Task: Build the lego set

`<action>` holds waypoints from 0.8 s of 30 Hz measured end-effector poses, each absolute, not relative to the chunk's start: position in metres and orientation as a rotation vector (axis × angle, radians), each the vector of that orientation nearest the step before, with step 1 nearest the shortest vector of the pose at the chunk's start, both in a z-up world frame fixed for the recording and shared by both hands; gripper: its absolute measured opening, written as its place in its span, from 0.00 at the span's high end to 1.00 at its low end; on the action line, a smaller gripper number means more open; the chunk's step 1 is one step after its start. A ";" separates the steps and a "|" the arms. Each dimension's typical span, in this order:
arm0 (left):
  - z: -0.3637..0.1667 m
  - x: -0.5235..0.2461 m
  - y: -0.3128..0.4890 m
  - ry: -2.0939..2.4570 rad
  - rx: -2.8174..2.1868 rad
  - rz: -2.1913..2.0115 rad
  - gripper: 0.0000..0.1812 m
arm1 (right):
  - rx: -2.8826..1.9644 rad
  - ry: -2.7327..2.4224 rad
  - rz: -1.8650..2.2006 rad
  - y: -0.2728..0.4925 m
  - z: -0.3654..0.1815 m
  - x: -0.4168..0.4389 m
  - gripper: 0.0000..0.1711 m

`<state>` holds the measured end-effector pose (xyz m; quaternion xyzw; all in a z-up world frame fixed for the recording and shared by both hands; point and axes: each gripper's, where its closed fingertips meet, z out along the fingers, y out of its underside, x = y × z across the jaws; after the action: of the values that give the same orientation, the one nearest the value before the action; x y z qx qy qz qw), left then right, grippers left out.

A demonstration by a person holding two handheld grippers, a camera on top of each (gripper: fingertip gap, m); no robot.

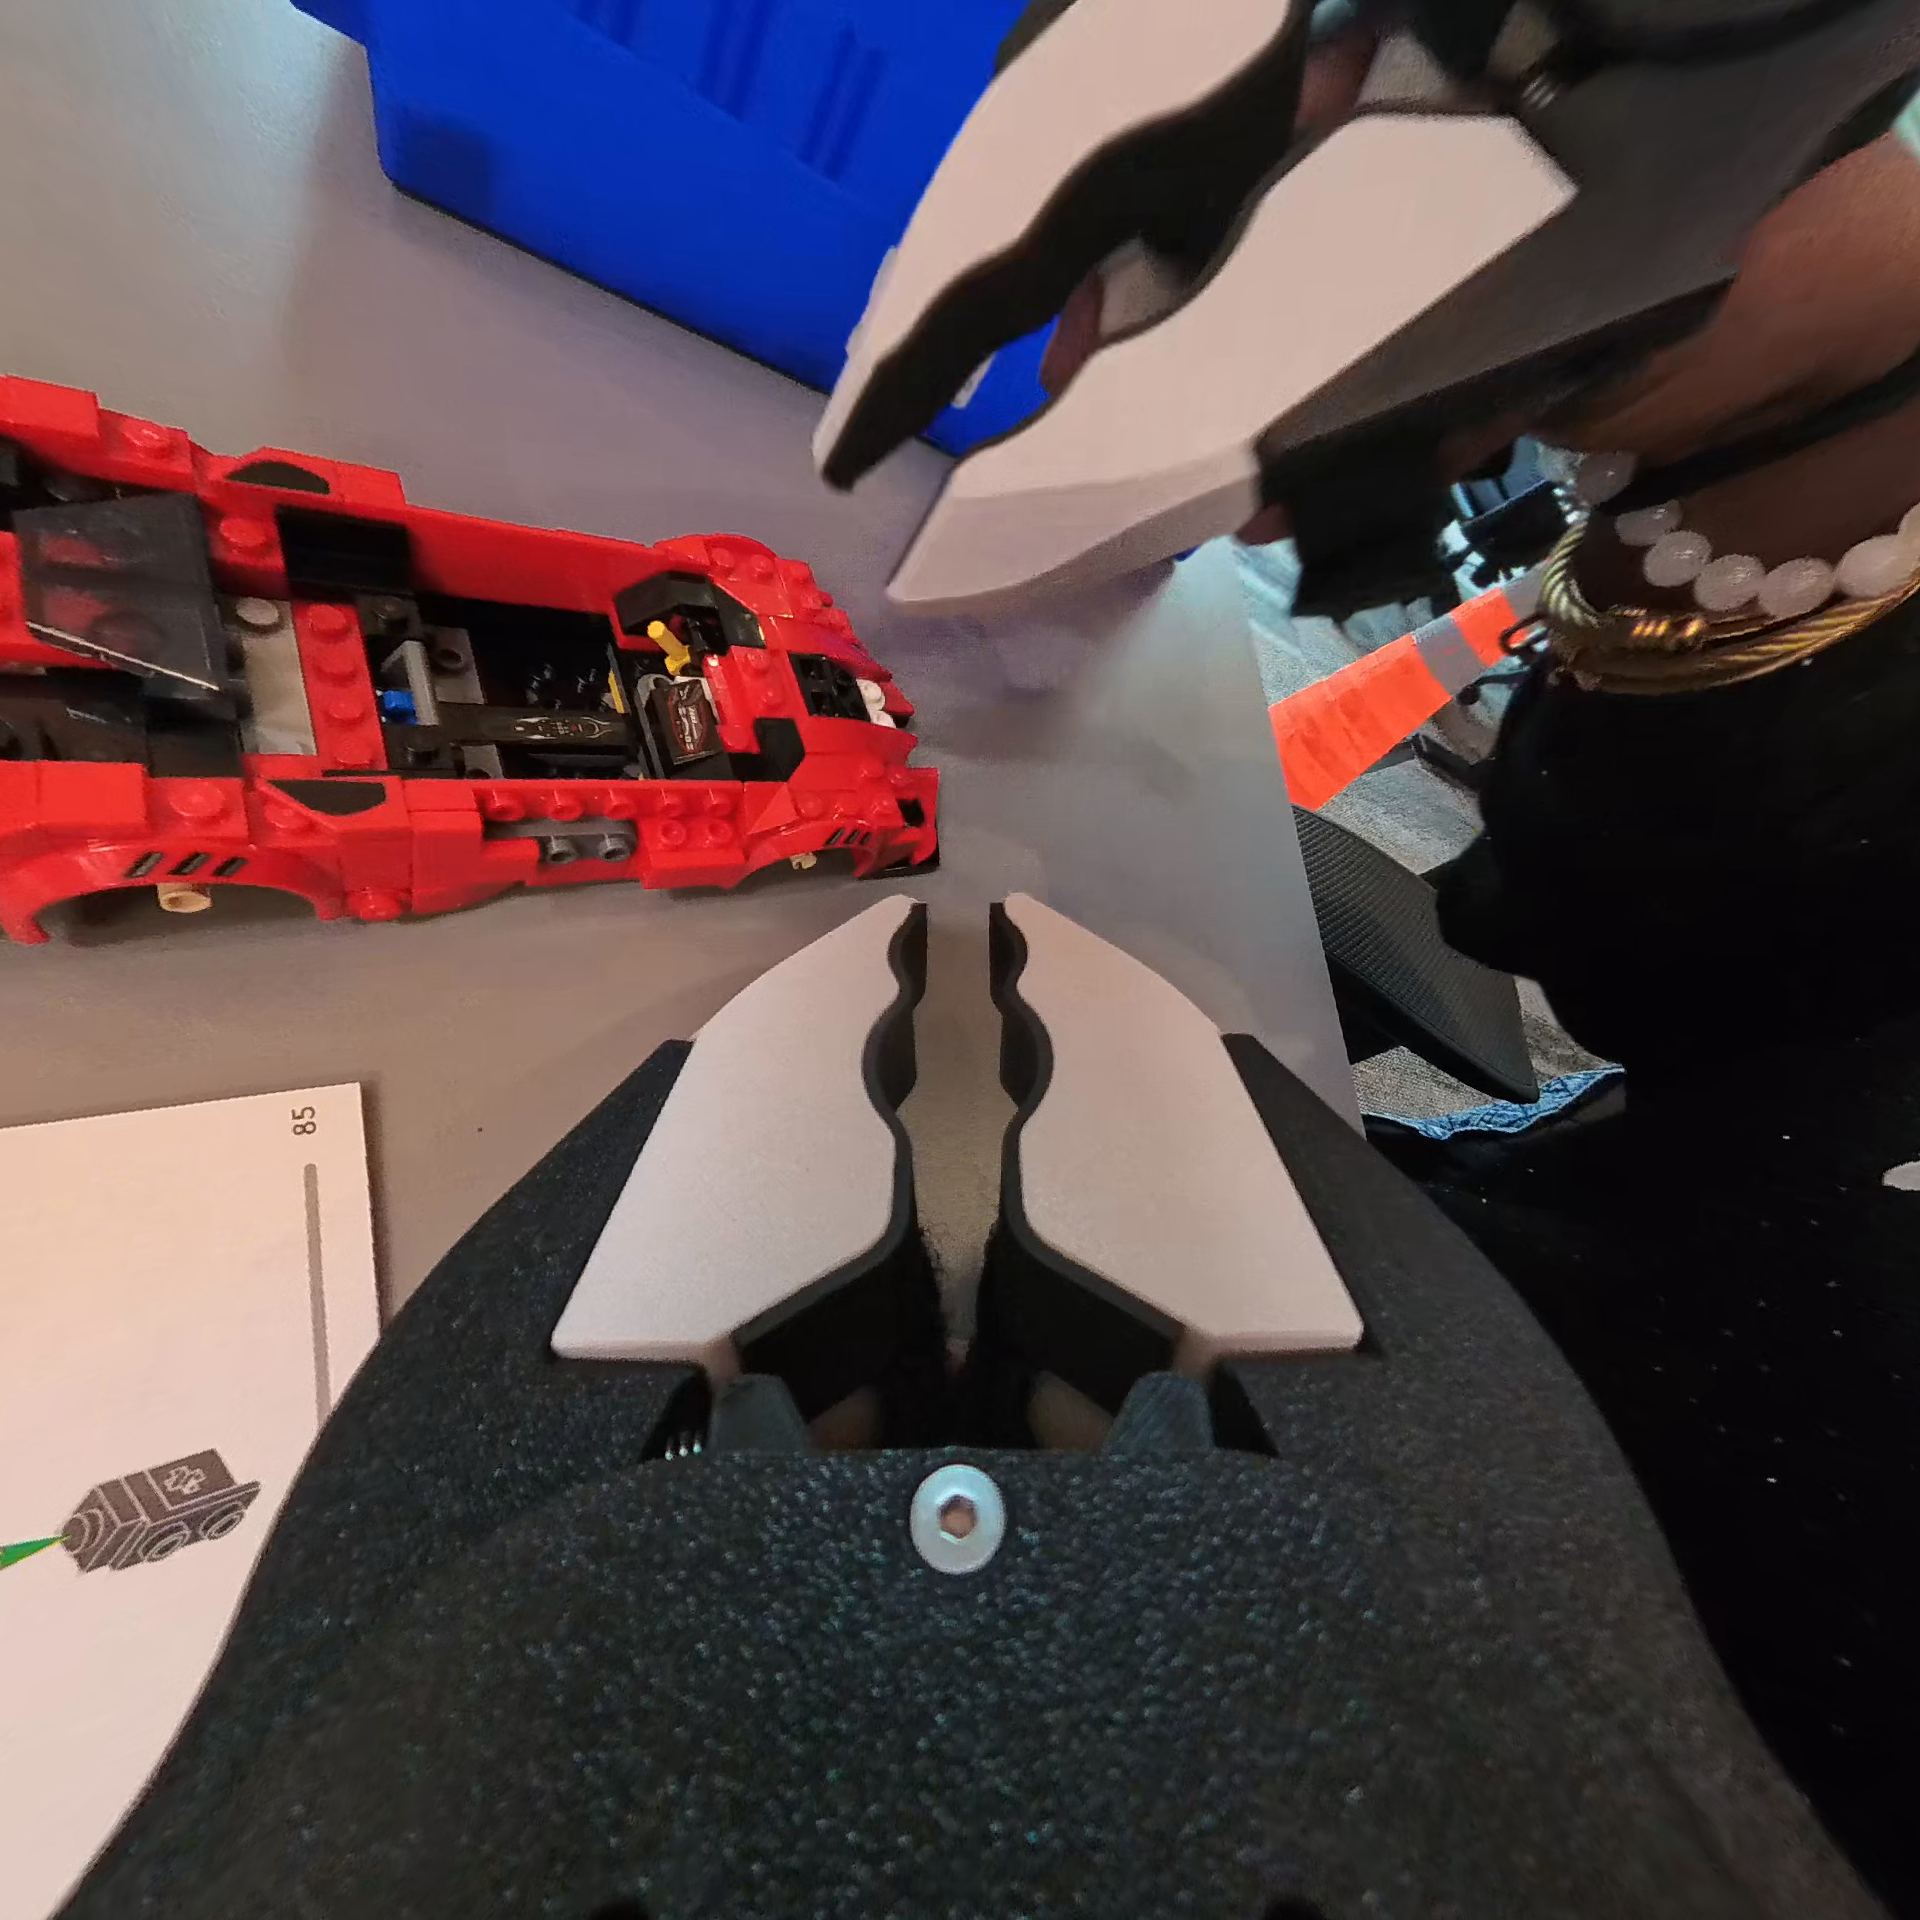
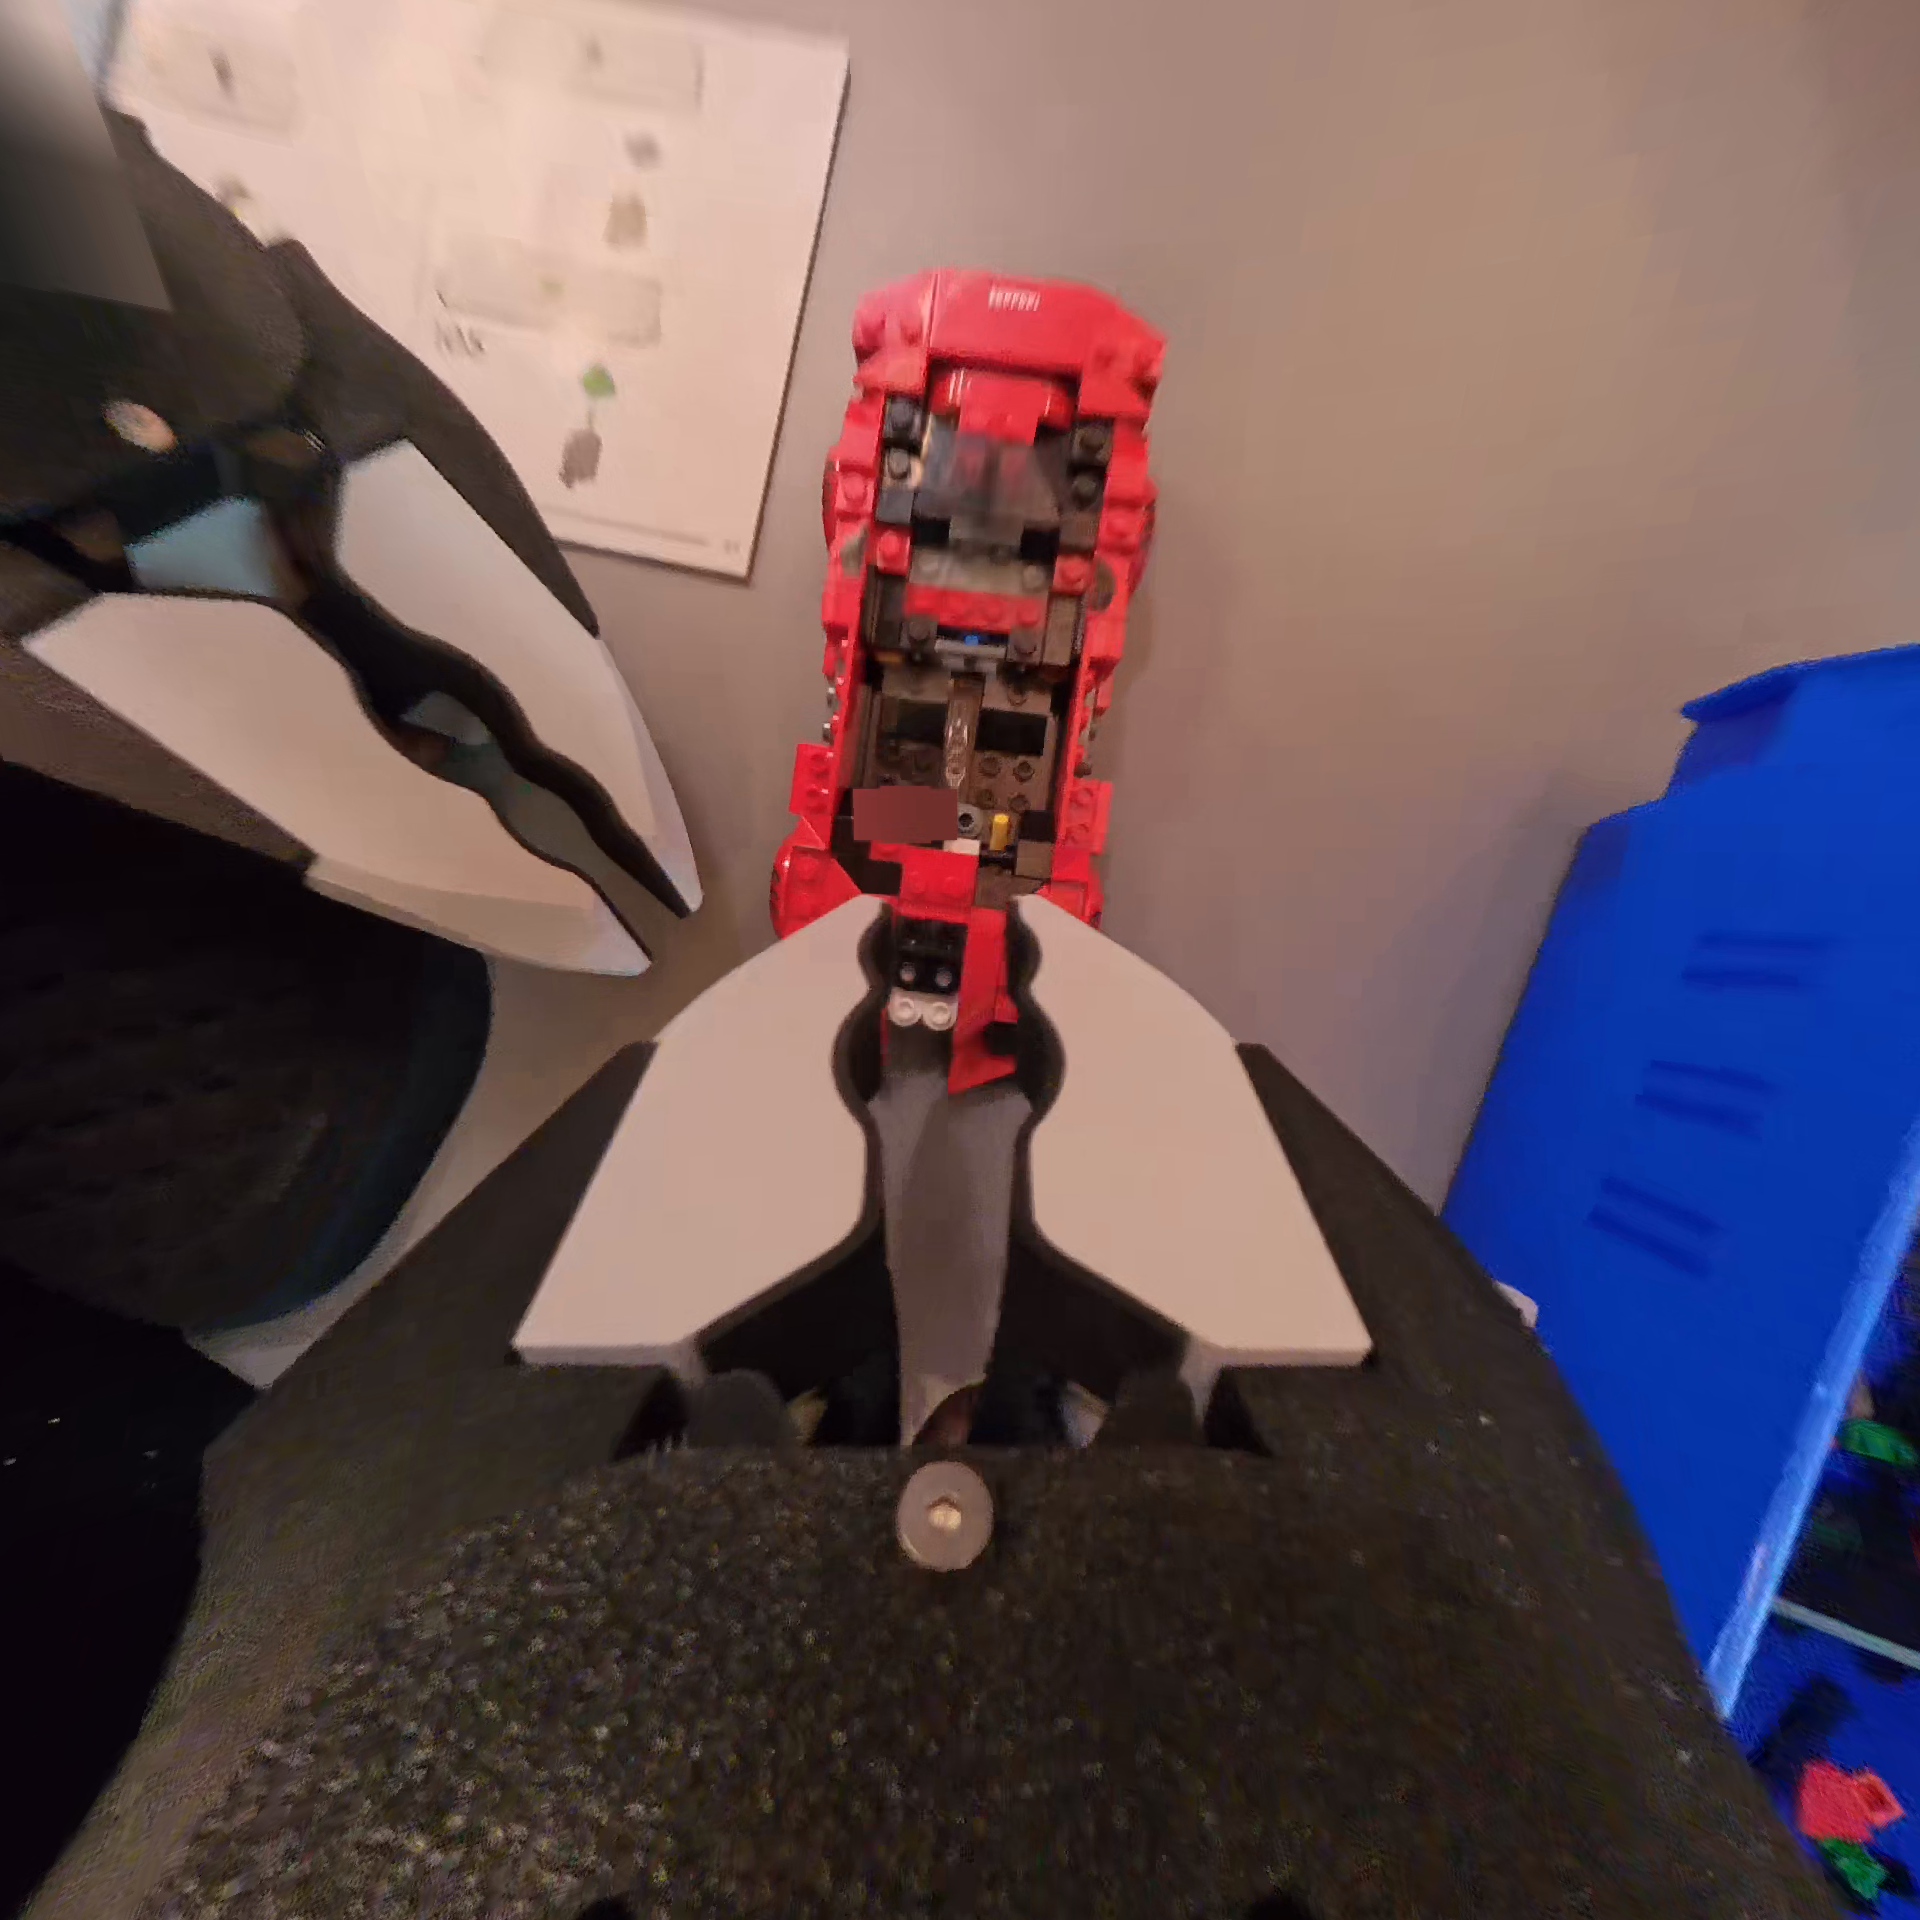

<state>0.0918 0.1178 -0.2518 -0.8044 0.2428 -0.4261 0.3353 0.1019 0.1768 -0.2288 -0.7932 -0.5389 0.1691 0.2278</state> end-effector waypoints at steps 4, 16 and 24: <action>-0.255 0.090 0.120 0.619 -2.126 -1.094 0.88 | -2.183 -1.373 0.597 0.176 -0.231 0.113 0.62; -0.264 0.103 0.126 0.663 -2.240 -1.077 0.70 | -2.135 -1.386 0.829 0.157 -0.265 0.114 0.55; -0.265 0.096 0.140 0.643 -2.257 -1.029 0.71 | -2.101 -1.347 0.889 0.148 -0.264 0.121 0.59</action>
<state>0.0965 0.1399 -0.2654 -0.8441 0.2405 -0.3849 0.2855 0.1212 0.1477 -0.2641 -0.7690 -0.4932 0.3254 0.2437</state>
